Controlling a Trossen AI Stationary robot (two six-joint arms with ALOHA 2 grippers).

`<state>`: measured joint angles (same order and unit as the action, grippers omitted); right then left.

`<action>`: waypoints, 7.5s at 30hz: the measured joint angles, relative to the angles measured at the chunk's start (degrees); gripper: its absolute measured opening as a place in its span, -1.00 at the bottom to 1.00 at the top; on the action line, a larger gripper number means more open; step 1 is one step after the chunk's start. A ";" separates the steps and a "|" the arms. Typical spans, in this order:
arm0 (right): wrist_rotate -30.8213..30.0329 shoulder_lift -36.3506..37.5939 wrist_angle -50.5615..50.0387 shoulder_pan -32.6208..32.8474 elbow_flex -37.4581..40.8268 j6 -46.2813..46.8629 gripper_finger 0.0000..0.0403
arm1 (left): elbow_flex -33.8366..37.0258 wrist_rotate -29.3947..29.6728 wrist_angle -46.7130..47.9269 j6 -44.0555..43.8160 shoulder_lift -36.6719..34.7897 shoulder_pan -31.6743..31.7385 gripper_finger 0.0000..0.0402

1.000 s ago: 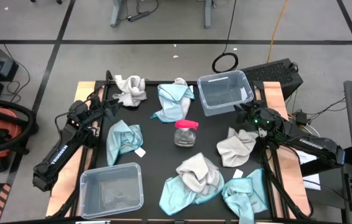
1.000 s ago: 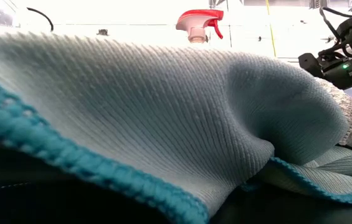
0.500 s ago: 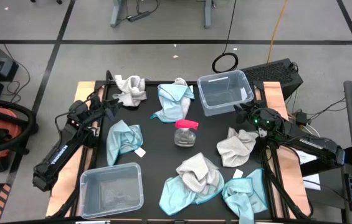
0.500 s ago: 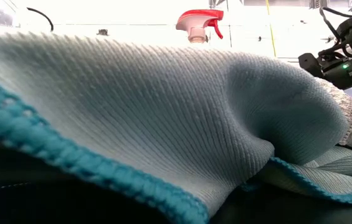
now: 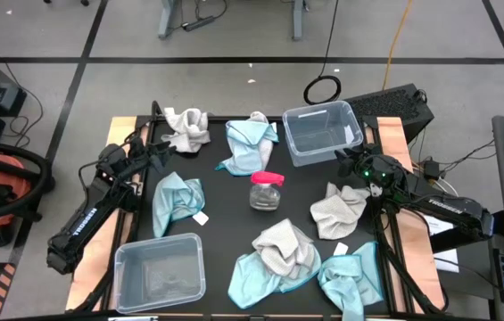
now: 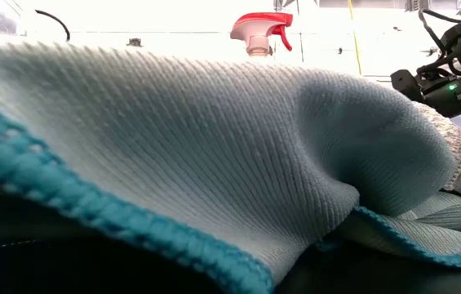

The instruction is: Sort microfiber towel by color & place in baskets

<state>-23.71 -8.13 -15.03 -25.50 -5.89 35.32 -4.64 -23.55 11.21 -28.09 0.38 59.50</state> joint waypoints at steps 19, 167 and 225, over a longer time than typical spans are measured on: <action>-0.01 0.00 0.00 -0.01 0.00 -0.01 0.10 | 0.00 0.00 0.00 0.00 0.00 0.00 0.31; 0.00 0.01 -0.01 -0.02 0.00 -0.01 0.10 | 0.00 -0.01 0.02 0.00 0.00 -0.01 0.31; 28.47 -20.40 38.04 0.00 -17.83 6.58 0.10 | 0.00 0.00 -0.03 0.00 -0.02 -0.02 0.31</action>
<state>4.75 -28.53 23.01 -25.50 -23.72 41.90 -4.64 -23.55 11.18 -28.10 0.36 59.48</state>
